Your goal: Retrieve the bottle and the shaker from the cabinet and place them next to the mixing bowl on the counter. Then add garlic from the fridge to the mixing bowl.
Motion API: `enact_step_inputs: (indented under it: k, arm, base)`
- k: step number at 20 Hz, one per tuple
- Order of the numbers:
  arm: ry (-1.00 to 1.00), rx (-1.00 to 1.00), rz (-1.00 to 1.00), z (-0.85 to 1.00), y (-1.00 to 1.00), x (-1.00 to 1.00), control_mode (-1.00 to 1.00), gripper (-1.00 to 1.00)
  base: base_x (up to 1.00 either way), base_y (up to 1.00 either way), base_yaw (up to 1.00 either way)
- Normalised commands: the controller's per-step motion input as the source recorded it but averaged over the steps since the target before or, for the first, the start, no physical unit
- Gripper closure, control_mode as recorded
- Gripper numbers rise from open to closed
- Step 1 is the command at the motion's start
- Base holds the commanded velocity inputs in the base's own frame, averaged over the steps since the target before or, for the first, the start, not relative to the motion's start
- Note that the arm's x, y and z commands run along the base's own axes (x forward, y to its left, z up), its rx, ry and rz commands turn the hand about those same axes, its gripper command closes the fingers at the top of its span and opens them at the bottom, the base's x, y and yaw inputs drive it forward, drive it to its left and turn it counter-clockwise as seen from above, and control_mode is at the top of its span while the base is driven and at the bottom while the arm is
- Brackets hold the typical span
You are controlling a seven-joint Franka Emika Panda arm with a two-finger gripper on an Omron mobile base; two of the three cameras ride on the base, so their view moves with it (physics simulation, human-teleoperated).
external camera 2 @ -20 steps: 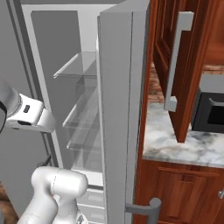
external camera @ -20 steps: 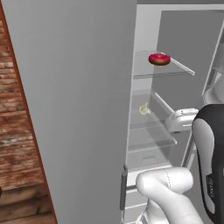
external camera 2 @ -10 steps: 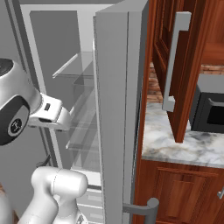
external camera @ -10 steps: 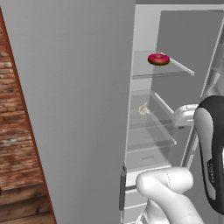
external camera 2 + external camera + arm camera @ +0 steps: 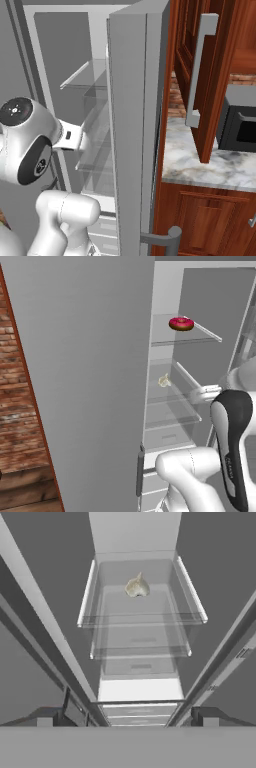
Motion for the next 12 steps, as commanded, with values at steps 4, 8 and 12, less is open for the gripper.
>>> enact_step_inputs:
  k: [4,8,12]
  arm:
    - [-0.11,0.0,0.0,-0.02,0.0,0.66,-1.0,-1.0]
    - [0.0,0.02,0.01,0.0,0.0,0.78,-1.0,-1.0]
    - [-0.01,0.0,0.0,-0.1,0.0,0.56,-1.0,-1.0]
  base:
    - [0.0,0.0,0.0]
    - [0.0,0.0,0.0]
    - [0.0,0.0,0.0]
